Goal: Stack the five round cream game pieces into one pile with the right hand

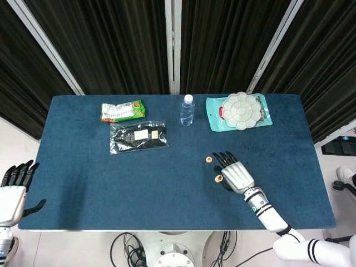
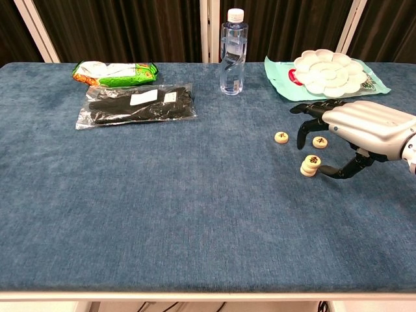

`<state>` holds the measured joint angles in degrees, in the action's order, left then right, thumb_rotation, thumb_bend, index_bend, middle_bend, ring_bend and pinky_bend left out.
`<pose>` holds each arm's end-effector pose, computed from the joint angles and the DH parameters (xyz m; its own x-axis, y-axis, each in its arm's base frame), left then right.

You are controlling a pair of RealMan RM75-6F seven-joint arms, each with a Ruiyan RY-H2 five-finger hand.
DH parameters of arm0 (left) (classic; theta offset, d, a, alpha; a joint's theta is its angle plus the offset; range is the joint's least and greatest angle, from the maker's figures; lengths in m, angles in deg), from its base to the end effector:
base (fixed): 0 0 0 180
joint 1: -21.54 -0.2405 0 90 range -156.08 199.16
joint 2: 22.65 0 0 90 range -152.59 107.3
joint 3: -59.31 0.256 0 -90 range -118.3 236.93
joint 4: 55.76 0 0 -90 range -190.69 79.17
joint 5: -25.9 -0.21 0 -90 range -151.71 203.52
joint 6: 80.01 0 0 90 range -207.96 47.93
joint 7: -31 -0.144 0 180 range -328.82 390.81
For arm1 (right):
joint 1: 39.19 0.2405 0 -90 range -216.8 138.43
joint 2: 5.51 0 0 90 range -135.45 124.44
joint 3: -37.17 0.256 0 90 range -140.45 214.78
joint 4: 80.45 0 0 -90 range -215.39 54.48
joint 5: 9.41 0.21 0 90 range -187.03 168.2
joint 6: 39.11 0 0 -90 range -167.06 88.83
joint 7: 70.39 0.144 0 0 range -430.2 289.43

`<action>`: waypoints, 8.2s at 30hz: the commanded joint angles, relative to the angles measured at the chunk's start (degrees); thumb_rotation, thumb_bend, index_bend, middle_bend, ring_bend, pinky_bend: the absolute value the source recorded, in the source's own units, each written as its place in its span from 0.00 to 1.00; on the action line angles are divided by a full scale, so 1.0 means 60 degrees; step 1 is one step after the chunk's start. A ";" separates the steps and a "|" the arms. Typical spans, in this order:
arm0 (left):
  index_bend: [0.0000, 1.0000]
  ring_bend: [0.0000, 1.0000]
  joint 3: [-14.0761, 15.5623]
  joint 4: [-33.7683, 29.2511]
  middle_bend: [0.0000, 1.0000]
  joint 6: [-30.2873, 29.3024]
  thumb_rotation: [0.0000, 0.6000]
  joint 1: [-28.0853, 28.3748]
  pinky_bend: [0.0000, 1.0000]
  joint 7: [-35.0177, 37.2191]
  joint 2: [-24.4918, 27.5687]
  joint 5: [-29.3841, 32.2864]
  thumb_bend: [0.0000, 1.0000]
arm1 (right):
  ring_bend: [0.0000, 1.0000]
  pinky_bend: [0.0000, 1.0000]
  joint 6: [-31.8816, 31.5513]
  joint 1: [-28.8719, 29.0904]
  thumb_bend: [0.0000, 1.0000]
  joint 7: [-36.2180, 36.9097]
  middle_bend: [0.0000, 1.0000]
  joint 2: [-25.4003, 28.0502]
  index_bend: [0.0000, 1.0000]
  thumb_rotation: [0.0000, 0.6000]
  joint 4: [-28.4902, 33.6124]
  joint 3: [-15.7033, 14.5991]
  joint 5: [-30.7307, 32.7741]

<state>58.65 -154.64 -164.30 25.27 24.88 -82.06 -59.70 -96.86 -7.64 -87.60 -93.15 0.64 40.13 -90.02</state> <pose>-0.3026 0.1655 0.1679 0.4635 0.0654 0.8837 0.8853 0.0076 -0.4649 -0.2118 -0.2878 -0.0198 0.5773 -0.2450 0.7789 -0.7783 -0.4537 0.4341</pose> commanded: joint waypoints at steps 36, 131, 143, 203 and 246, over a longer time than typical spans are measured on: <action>0.04 0.00 -0.0015 0.0123 0.00 0.0149 1.00 0.0053 0.00 0.0035 -0.0019 0.0127 0.19 | 0.00 0.00 0.1065 0.2153 0.22 -0.3690 0.04 -0.1290 0.37 1.00 -0.0723 0.1522 0.4791; 0.04 0.00 -0.0026 0.0095 0.00 -0.0023 1.00 -0.0042 0.00 0.0152 0.0069 0.0092 0.19 | 0.00 0.00 0.0334 0.1888 0.24 -0.3733 0.08 0.1079 0.53 1.00 0.2509 -0.0323 0.4154; 0.04 0.00 -0.0025 0.0077 0.00 -0.0052 1.00 -0.0053 0.00 0.0149 0.0076 0.0064 0.19 | 0.00 0.00 0.0404 0.1943 0.23 -0.3735 0.06 0.1057 0.44 1.00 0.2521 -0.0358 0.4228; 0.04 0.00 -0.0037 0.0196 0.00 0.0182 1.00 0.0010 0.00 0.0332 0.0067 0.0240 0.19 | 0.00 0.00 0.0079 0.1358 0.24 -0.2989 0.06 -0.1003 0.42 1.00 -0.0946 0.0524 0.4411; 0.04 0.00 0.0018 0.0072 0.00 0.0081 1.00 -0.0014 0.00 0.0251 0.0092 0.0069 0.19 | 0.00 0.00 -0.0266 0.1050 0.26 -0.3490 0.08 0.1356 0.53 1.00 0.2845 -0.0081 0.2849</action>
<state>58.75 -154.21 -163.82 25.18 26.39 -81.50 -59.28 -98.35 -1.24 -108.13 -85.25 17.30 40.00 -72.66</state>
